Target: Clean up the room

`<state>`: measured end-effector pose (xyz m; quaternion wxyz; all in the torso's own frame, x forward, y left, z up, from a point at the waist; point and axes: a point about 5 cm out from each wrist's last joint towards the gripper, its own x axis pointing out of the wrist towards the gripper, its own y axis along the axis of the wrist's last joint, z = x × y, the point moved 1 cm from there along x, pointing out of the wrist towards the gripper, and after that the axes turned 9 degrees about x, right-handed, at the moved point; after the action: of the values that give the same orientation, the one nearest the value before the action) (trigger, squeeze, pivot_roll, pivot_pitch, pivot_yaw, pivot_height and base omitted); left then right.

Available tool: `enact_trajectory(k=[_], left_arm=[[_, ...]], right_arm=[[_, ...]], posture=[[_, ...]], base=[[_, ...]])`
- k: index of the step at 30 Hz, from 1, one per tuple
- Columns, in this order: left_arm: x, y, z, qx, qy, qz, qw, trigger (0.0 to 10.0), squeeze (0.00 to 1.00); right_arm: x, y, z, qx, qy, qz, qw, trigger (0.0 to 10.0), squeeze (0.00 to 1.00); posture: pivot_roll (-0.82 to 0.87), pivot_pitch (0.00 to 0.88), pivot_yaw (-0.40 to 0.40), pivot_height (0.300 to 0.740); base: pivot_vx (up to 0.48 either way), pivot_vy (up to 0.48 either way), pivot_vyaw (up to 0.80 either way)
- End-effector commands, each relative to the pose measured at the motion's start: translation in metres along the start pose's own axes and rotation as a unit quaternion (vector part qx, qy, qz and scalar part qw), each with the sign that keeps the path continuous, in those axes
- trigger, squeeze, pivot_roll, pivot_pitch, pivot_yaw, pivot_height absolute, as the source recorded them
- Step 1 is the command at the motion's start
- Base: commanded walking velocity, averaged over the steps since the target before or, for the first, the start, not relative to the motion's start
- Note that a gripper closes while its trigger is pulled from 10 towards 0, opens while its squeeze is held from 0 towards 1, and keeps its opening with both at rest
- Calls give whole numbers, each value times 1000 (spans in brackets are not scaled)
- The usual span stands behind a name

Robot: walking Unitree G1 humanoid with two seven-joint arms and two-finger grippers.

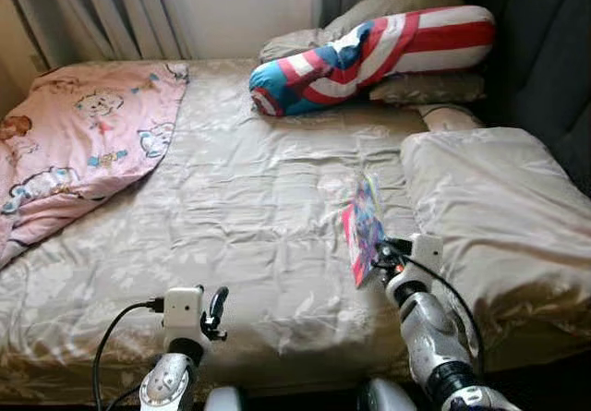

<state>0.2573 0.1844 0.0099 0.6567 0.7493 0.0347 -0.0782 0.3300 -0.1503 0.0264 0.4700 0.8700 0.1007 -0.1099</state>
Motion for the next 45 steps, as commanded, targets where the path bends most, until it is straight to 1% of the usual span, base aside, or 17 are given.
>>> enact_trajectory(k=[1,4,6,7,10,15,16,17,18,19,20,23,25,31,39,40,45], left_arm=[[-4,0,-4,4,0,-1,1000,10000,0],[-9,0,-7,8,2,0,1000,10000,0],[-17,-1,-10,12,4,-1,1000,10000,0],[-21,-1,-11,15,3,-3,1000,10000,0],[-27,-2,-13,17,4,-5,1000,10000,0],[-43,-3,-16,21,7,-13,1000,10000,0],[-43,-3,-16,21,7,-13,1000,10000,0],[-50,-3,-16,23,7,-17,1000,10000,0],[-56,-3,-15,24,7,-22,999,10000,0],[-56,-3,-15,24,7,-22,999,10000,0],[-61,-3,-15,25,7,-25,999,10000,0],[-65,-2,-15,26,7,-29,999,10000,0],[-75,0,-15,27,9,-35,999,10000,0],[-89,5,-13,25,8,-44,999,10000,0],[-96,10,-10,20,4,-56,998,10000,0],[-97,10,-9,19,3,-57,998,10000,0],[-99,11,-7,17,1,-63,998,10000,0]], right_arm=[[8,11,-8,29,10,6,1000,10000,0],[10,10,-10,44,12,-13,999,10000,0],[12,9,-11,19,13,-29,999,10000,0],[13,11,-15,22,21,-32,999,10000,0],[16,15,-20,20,33,-31,999,10000,0],[21,28,-32,80,71,-17,994,10000,0],[21,28,-32,80,71,-17,994,10000,0],[22,29,-31,100,69,-16,992,10000,0],[21,29,-27,106,58,-17,993,10000,0],[21,29,-27,106,58,-17,993,10000,0],[20,27,-22,111,41,-20,993,10000,0],[18,25,-15,121,23,-21,992,10000,0],[14,17,-2,134,-12,-35,990,10000,0],[7,6,12,122,-42,-58,990,10000,0],[4,6,23,93,-64,-74,991,10000,0],[4,6,25,74,-64,-85,992,10000,0],[3,9,29,25,-55,-103,993,10000,0]], posture=[[87,74,6,621],[111,86,12,621],[138,99,20,621],[152,108,23,621],[162,117,27,621],[190,160,34,621],[190,160,34,621],[198,173,35,621],[206,190,37,621],[206,190,37,621],[214,202,39,621],[220,211,39,621],[240,248,40,621],[256,282,46,621],[250,311,52,621],[250,317,53,621],[241,325,52,621]], base=[[0,0,0],[0,0,0],[0,0,0],[0,0,0],[0,0,0],[0,0,0],[0,0,0],[0,0,0],[0,0,0],[0,0,0],[0,0,0],[0,0,0],[0,0,0],[0,0,0],[0,0,0],[0,0,0],[0,0,0]])
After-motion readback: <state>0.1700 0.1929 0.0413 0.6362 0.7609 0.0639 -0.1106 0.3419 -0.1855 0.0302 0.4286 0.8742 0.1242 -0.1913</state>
